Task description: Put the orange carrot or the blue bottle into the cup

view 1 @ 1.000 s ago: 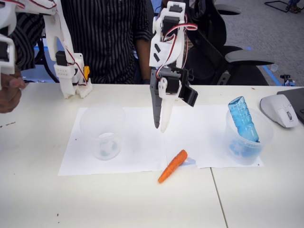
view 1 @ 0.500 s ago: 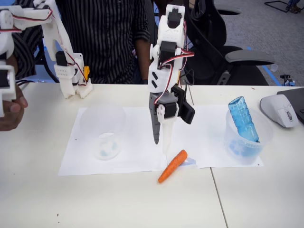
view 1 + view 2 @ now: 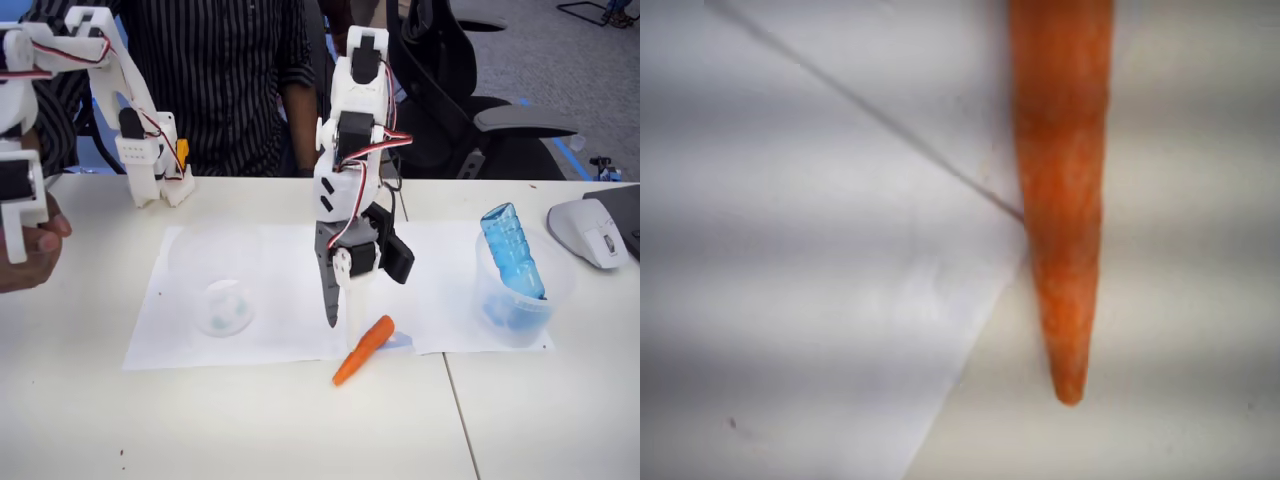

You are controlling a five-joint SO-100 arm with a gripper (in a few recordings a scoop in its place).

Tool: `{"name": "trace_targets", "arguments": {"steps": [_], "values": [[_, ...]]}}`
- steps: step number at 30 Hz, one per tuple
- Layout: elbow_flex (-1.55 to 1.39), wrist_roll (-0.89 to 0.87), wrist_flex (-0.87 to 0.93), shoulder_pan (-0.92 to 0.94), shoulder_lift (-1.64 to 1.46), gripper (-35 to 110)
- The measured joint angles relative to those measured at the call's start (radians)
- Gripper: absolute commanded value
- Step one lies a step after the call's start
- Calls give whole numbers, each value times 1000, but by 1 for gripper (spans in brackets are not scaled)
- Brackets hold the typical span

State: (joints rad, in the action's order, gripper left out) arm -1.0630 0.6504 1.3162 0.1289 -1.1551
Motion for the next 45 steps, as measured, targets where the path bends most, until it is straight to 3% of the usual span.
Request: {"name": "trace_targets", "arguments": {"steps": [45], "values": [[46, 0, -3, -21, 196, 23]]}}
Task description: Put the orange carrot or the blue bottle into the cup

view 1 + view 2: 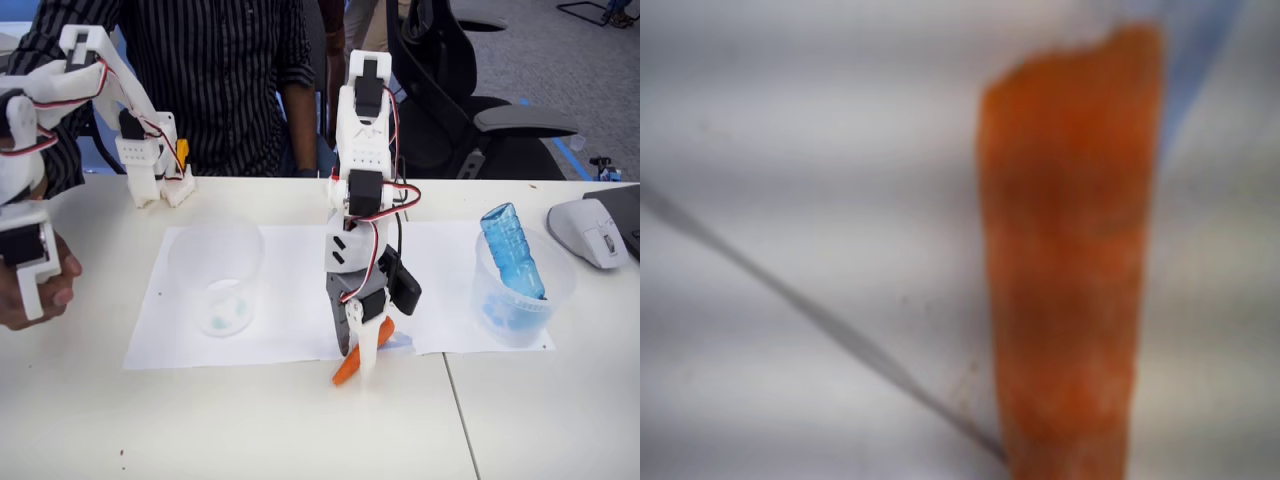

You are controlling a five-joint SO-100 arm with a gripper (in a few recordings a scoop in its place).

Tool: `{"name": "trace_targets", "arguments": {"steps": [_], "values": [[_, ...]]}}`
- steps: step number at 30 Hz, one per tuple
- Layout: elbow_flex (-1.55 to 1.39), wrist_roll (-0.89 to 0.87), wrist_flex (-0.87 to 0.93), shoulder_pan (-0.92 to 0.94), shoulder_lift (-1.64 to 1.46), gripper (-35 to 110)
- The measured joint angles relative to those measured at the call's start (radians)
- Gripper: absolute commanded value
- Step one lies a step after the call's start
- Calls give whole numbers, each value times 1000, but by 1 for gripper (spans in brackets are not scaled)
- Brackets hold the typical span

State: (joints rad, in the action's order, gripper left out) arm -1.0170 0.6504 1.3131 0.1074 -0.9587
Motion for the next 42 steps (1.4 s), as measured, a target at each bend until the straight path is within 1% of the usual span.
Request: {"name": "trace_targets", "arguments": {"steps": [16, 42], "values": [[66, 0, 0, 26, 40, 23], [83, 0, 9, 18, 84, 23]]}}
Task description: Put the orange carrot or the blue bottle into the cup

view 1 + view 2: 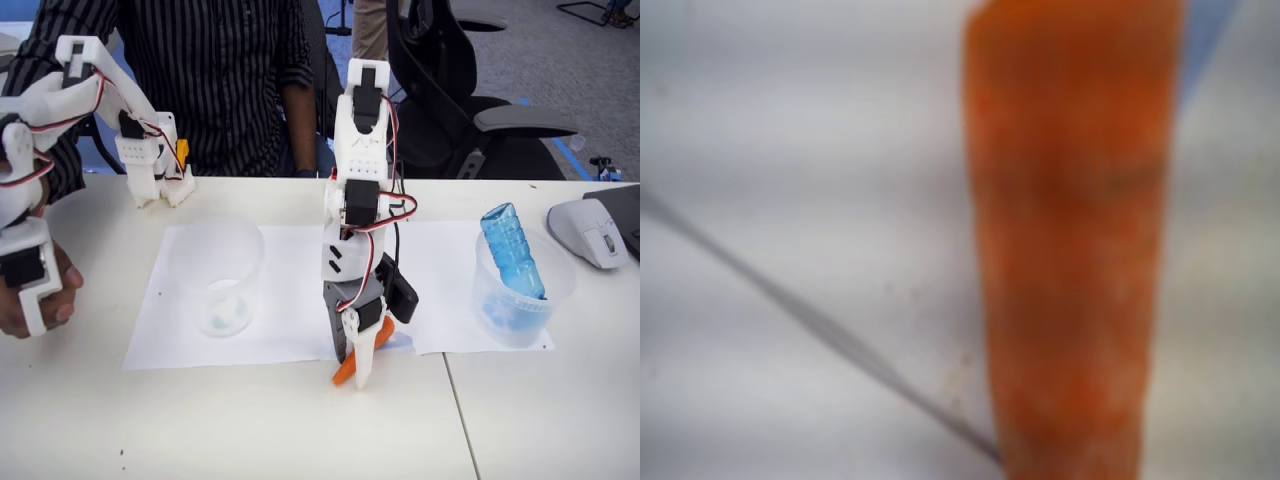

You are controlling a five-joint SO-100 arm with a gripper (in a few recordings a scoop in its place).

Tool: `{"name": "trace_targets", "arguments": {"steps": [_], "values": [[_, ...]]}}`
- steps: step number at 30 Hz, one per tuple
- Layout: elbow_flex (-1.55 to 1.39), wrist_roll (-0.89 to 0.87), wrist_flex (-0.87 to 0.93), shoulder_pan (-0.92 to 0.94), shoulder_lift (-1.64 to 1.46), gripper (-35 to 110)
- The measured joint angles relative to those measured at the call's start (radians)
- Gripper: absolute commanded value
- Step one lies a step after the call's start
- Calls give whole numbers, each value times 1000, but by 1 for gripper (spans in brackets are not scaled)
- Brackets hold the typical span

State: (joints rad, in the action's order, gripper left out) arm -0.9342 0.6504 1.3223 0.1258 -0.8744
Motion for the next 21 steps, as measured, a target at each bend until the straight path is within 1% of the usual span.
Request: {"name": "trace_targets", "arguments": {"steps": [15, 21], "values": [[3, 0, 0, -3, 0, 22], [3, 0, 0, -3, 0, 11]]}}
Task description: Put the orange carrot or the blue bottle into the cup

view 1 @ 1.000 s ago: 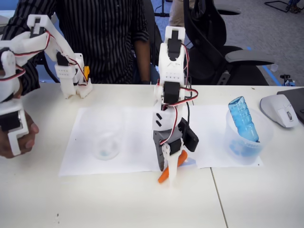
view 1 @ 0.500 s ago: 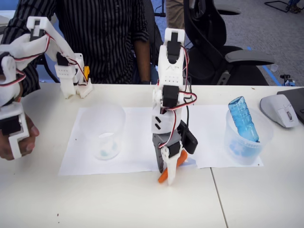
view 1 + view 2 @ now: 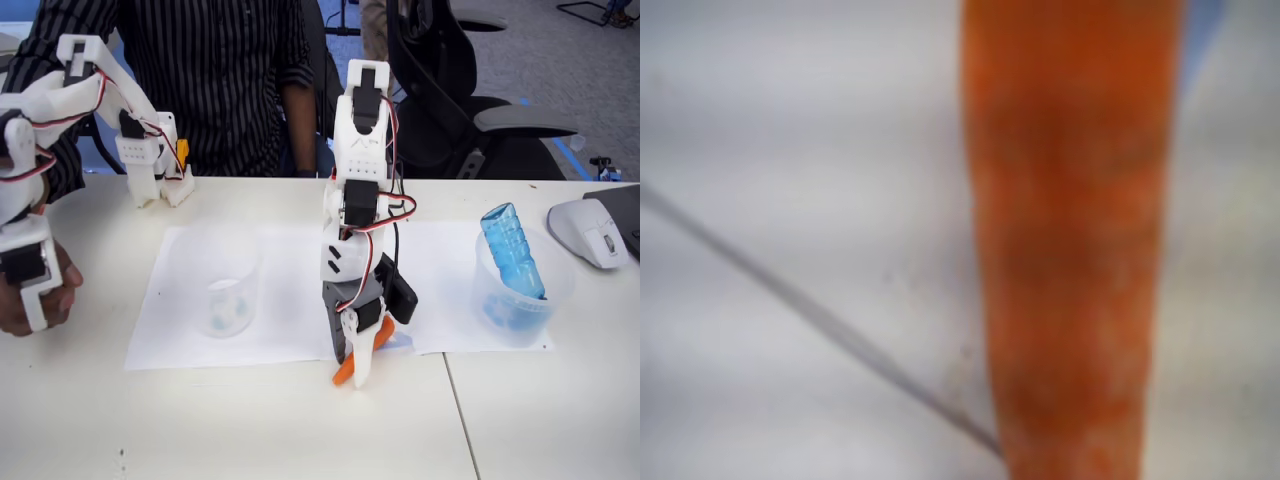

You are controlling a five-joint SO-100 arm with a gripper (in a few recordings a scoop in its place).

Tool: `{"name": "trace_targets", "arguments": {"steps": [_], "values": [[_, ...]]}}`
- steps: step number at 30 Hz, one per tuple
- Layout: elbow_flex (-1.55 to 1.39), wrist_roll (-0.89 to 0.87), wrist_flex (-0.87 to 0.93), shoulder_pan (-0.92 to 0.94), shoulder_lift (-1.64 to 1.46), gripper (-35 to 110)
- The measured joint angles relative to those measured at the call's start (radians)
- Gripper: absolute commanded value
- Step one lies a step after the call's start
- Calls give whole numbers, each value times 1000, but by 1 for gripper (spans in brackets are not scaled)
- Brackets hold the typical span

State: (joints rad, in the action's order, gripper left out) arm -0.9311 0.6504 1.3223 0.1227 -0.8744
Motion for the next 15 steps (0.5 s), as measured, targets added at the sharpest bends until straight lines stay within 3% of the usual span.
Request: {"name": "trace_targets", "arguments": {"steps": [15], "values": [[0, -54, -6, 0, 0, 1]]}}
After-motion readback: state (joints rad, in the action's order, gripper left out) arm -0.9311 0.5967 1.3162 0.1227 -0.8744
